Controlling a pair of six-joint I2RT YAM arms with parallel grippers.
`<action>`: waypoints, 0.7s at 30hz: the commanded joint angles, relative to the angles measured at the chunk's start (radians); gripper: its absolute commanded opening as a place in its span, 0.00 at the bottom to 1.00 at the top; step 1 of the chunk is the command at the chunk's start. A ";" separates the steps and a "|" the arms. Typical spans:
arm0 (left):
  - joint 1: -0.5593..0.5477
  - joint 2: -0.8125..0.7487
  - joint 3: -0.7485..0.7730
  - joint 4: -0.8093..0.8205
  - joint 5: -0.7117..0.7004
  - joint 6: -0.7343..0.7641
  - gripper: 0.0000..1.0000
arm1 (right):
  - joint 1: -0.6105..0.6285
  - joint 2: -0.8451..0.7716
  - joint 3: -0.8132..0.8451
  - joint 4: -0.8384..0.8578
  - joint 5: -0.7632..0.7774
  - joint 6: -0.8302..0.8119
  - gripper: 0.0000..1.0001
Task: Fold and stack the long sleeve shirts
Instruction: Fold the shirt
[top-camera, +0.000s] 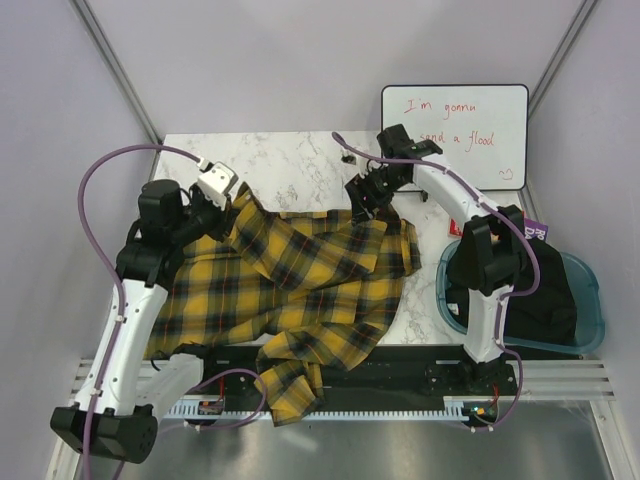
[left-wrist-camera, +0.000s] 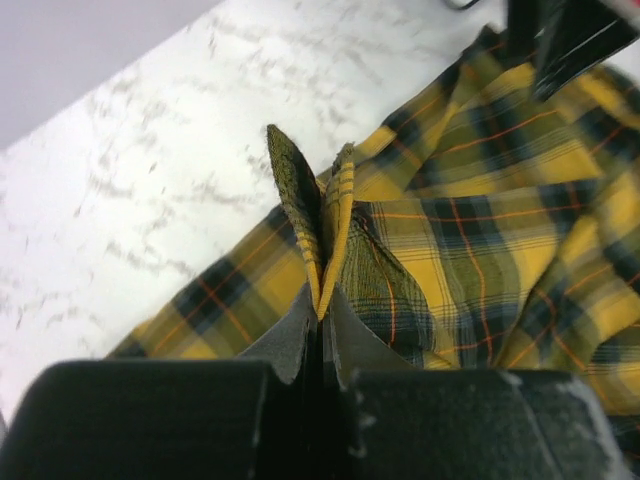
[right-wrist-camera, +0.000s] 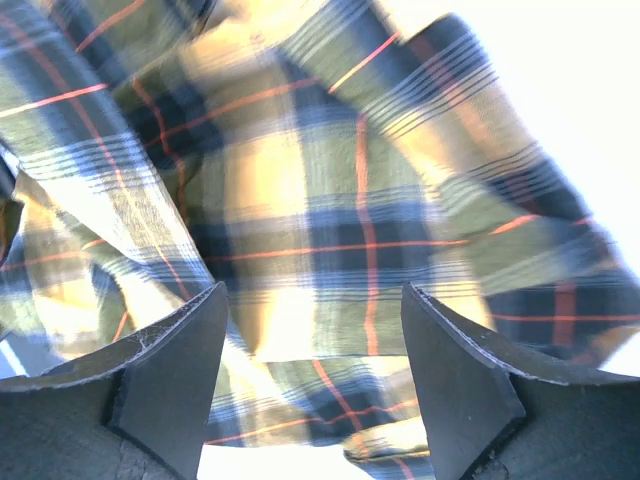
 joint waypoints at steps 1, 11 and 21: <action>0.068 0.016 -0.066 0.072 -0.143 -0.010 0.02 | -0.001 0.043 0.092 -0.053 0.025 -0.037 0.78; 0.408 0.154 -0.196 0.236 0.149 -0.004 0.02 | -0.002 0.119 0.065 -0.049 0.081 -0.041 0.76; 0.619 0.290 -0.356 0.437 0.305 0.089 0.02 | -0.009 0.119 0.092 -0.048 0.101 -0.019 0.75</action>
